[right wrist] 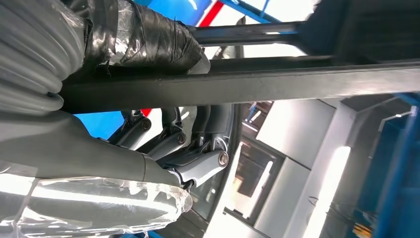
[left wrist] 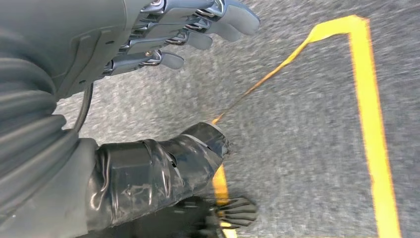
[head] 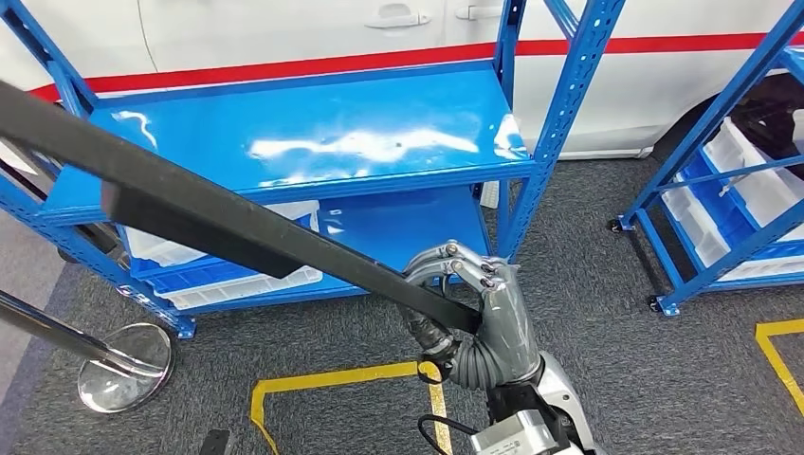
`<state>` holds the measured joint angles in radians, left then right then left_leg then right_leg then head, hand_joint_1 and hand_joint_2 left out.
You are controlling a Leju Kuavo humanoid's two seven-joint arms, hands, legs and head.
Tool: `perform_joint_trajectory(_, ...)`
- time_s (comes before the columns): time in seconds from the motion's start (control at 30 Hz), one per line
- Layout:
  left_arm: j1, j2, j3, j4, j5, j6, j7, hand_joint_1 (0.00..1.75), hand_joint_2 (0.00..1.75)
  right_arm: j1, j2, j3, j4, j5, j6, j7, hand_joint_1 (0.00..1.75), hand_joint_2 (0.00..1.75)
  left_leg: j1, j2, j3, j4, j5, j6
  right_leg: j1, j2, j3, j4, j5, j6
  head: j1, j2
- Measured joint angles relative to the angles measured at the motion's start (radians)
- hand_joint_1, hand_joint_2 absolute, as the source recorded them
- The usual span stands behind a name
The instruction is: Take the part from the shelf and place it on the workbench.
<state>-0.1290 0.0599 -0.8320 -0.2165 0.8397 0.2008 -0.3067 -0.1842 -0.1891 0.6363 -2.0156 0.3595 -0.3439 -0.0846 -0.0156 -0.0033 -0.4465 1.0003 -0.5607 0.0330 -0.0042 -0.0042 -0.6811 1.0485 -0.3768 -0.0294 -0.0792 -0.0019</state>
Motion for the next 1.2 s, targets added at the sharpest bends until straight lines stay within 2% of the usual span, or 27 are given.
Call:
perform_joint_trajectory(0.07,-0.001,0.002,-0.004,0.0,0.0,0.0,0.001,0.0,1.75,0.006,0.0,0.0,0.0,-0.008,-0.006,-0.003,1.75,1.75,-0.002,0.0,0.002,-0.03,0.01,0.005,-0.002,-0.001,-0.002,-0.014,0.023,0.012,-0.001,0.0)
perform_joint_trajectory(0.13,0.001,0.003,-0.007,0.0,0.0,-0.002,0.004,0.0,1.75,0.016,-0.001,0.0,0.0,-0.016,-0.011,-0.006,1.75,1.75,0.003,0.006,-0.009,-0.046,0.042,0.012,-0.002,0.002,-0.01,-0.014,0.011,0.022,0.001,0.0)
perform_joint_trajectory(0.2,0.003,0.002,-0.008,0.0,0.001,-0.003,0.006,0.0,1.75,0.023,-0.002,0.0,0.0,-0.024,-0.014,-0.011,1.75,1.75,0.008,0.013,-0.035,-0.051,0.07,0.021,-0.005,0.004,-0.031,0.053,-0.08,0.029,0.005,0.0)
perform_joint_trajectory(0.27,0.004,0.002,-0.008,0.0,0.001,-0.003,0.006,0.0,1.75,0.026,-0.002,0.0,0.0,-0.029,-0.017,-0.017,1.75,1.75,0.008,0.015,-0.069,-0.043,0.09,0.026,-0.01,0.004,-0.051,0.169,-0.173,0.038,0.009,0.0)
perform_joint_trajectory(0.3,0.004,0.002,-0.008,0.0,0.001,-0.003,0.006,0.0,1.75,0.029,-0.002,0.0,0.0,-0.031,-0.017,-0.019,1.75,1.75,0.008,0.016,-0.086,-0.036,0.099,0.024,-0.013,0.003,-0.053,0.217,-0.184,0.043,0.009,0.0)
perform_joint_trajectory(0.33,0.004,0.002,-0.008,0.0,0.001,-0.003,0.006,0.0,1.75,0.031,-0.002,0.0,0.0,-0.033,-0.018,-0.021,1.75,1.75,0.009,0.016,-0.104,-0.028,0.108,0.022,-0.016,0.003,-0.049,0.254,-0.178,0.048,0.009,0.0)
perform_joint_trajectory(0.37,0.004,0.002,-0.008,0.0,0.001,-0.003,0.006,0.0,1.75,0.034,-0.002,0.0,0.0,-0.035,-0.018,-0.022,1.75,1.75,0.01,0.016,-0.122,-0.019,0.114,0.019,-0.019,0.003,-0.035,0.264,-0.156,0.053,0.009,0.0)
perform_joint_trajectory(0.4,0.004,0.002,-0.008,0.0,0.001,-0.003,0.006,0.0,1.75,0.035,-0.002,0.0,0.0,-0.036,-0.018,-0.023,1.75,1.75,0.012,0.016,-0.142,-0.007,0.121,0.014,-0.023,0.003,-0.009,0.252,-0.126,0.057,0.009,0.0)
perform_joint_trajectory(0.43,0.004,0.002,-0.008,0.0,0.001,-0.003,0.006,0.0,1.75,0.036,-0.002,0.0,0.0,-0.037,-0.019,-0.023,1.75,1.75,0.014,0.016,-0.16,0.005,0.125,0.01,-0.026,0.003,0.026,0.216,-0.104,0.061,0.009,0.0)
perform_joint_trajectory(0.47,0.004,0.002,-0.008,0.0,0.001,-0.003,0.006,0.0,1.75,0.035,-0.002,0.0,0.0,-0.037,-0.019,-0.023,1.75,1.75,0.016,0.016,-0.177,0.019,0.129,0.005,-0.028,0.003,0.067,0.163,-0.107,0.064,0.009,0.0)
perform_joint_trajectory(0.53,0.004,0.003,-0.008,0.0,0.001,-0.003,0.006,0.0,1.75,0.036,-0.002,0.0,0.0,-0.037,-0.022,-0.025,1.75,1.75,0.016,0.014,-0.203,0.043,0.136,-0.006,-0.023,0.006,0.133,0.063,-0.14,0.058,0.008,0.0)
perform_joint_trajectory(0.57,0.004,0.004,-0.008,0.0,0.001,-0.003,0.006,0.0,1.75,0.037,-0.002,0.0,0.0,-0.038,-0.023,-0.026,1.75,1.75,0.016,0.013,-0.21,0.05,0.14,-0.012,-0.02,0.008,0.147,0.033,-0.159,0.053,0.006,0.0)
perform_joint_trajectory(0.67,0.007,0.004,-0.008,0.0,0.003,-0.003,0.006,0.0,1.75,0.037,-0.002,0.0,0.0,-0.041,-0.027,-0.032,1.75,1.75,0.018,0.01,-0.22,0.049,0.158,-0.027,-0.017,0.007,0.136,0.021,-0.147,0.03,0.006,0.0)
perform_joint_trajectory(0.7,0.01,0.004,-0.008,0.0,0.003,-0.003,0.006,0.0,1.75,0.036,-0.002,0.0,0.0,-0.043,-0.029,-0.035,1.75,1.75,0.02,0.009,-0.227,0.052,0.153,-0.033,-0.018,0.005,0.126,0.02,-0.136,0.021,0.007,0.0)
perform_joint_trajectory(0.73,0.012,0.003,-0.008,0.001,0.004,-0.003,0.007,0.0,1.75,0.036,-0.001,0.0,0.0,-0.044,-0.031,-0.038,1.75,1.75,0.023,0.008,-0.237,0.066,0.13,-0.039,-0.018,0.004,0.113,0.019,-0.122,0.011,0.007,0.0)
perform_joint_trajectory(0.77,0.013,0.002,-0.008,0.001,0.004,-0.003,0.007,0.0,1.75,0.036,0.0,0.0,0.0,-0.046,-0.032,-0.04,1.75,1.75,0.025,0.008,-0.248,0.095,0.087,-0.044,-0.019,0.002,0.099,0.018,-0.11,0.004,0.006,0.0)
perform_joint_trajectory(0.83,0.01,0.001,-0.009,0.001,0.004,-0.003,0.008,0.0,1.75,0.036,0.001,0.0,0.0,-0.05,-0.032,-0.043,1.75,1.75,0.027,0.008,-0.268,0.196,-0.017,-0.05,-0.016,0.002,0.068,0.018,-0.085,-0.003,0.004,0.0)
perform_joint_trajectory(0.87,0.009,0.001,-0.009,0.001,0.004,-0.003,0.008,0.0,1.75,0.036,0.001,0.0,0.001,-0.053,-0.032,-0.043,1.75,1.75,0.027,0.008,-0.269,0.247,-0.045,-0.051,-0.015,0.002,0.051,0.018,-0.072,-0.004,0.003,0.0)
perform_joint_trajectory(0.9,0.009,0.001,-0.009,0.001,0.004,-0.002,0.008,0.0,1.75,0.036,0.001,0.0,0.001,-0.056,-0.032,-0.044,1.75,1.75,0.027,0.008,-0.263,0.283,-0.052,-0.051,-0.013,0.002,0.034,0.019,-0.06,-0.004,0.004,0.0)
perform_joint_trajectory(0.93,0.009,0.001,-0.009,0.001,0.004,-0.002,0.008,0.0,1.75,0.036,0.001,0.0,0.001,-0.059,-0.032,-0.045,1.75,1.75,0.027,0.008,-0.241,0.291,-0.032,-0.048,-0.012,0.002,0.017,0.019,-0.047,-0.003,0.003,0.0)
perform_joint_trajectory(0.97,0.008,0.001,-0.009,0.001,0.003,-0.002,0.008,0.0,1.75,0.036,0.001,0.0,0.001,-0.061,-0.032,-0.046,1.75,1.75,0.026,0.008,-0.203,0.267,-0.001,-0.045,-0.011,0.002,0.002,0.019,-0.035,-0.001,0.003,0.0)
perform_joint_trajectory(1.0,0.006,0.001,-0.009,0.001,0.002,-0.002,0.008,0.0,1.75,0.036,0.001,0.0,0.001,-0.064,-0.032,-0.047,1.75,1.75,0.025,0.007,-0.152,0.215,0.019,-0.039,-0.011,0.002,-0.01,0.02,-0.024,0.001,0.004,0.0)
perform_joint_trajectory(1.03,0.004,0.001,-0.009,0.001,0.001,-0.002,0.008,0.0,1.75,0.035,0.001,0.0,0.001,-0.066,-0.031,-0.049,1.75,1.75,0.022,0.007,-0.098,0.149,0.025,-0.033,-0.011,0.002,-0.02,0.02,-0.012,0.004,0.004,0.0)
perform_joint_trajectory(1.07,0.001,0.001,-0.01,0.001,0.0,-0.002,0.008,0.0,1.75,0.034,0.001,0.0,0.001,-0.069,-0.031,-0.05,1.75,1.75,0.019,0.007,-0.051,0.081,0.013,-0.029,-0.011,0.001,-0.025,0.018,-0.002,0.009,0.004,0.0)
perform_joint_trajectory(1.1,-0.001,0.002,-0.01,0.001,0.0,-0.001,0.008,0.0,1.75,0.034,0.001,0.0,0.001,-0.071,-0.031,-0.051,1.75,1.75,0.016,0.007,-0.02,0.03,-0.004,-0.024,-0.012,-0.002,-0.026,0.015,0.006,0.014,0.005,0.0)
perform_joint_trajectory(1.13,-0.003,0.002,-0.012,0.001,0.0,-0.001,0.007,0.0,1.75,0.033,0.001,0.0,0.001,-0.072,-0.03,-0.051,1.75,1.75,0.012,0.006,-0.009,0.001,-0.013,-0.019,-0.015,-0.004,-0.025,0.008,0.016,0.021,0.003,0.0)
perform_joint_trajectory(1.2,-0.002,0.002,-0.015,0.001,0.001,0.0,0.006,0.0,1.75,0.032,0.002,0.001,0.001,-0.073,-0.028,-0.052,1.75,1.75,0.008,0.003,-0.008,-0.021,-0.002,-0.006,-0.019,-0.009,-0.018,-0.011,0.038,0.037,0.0,0.0)
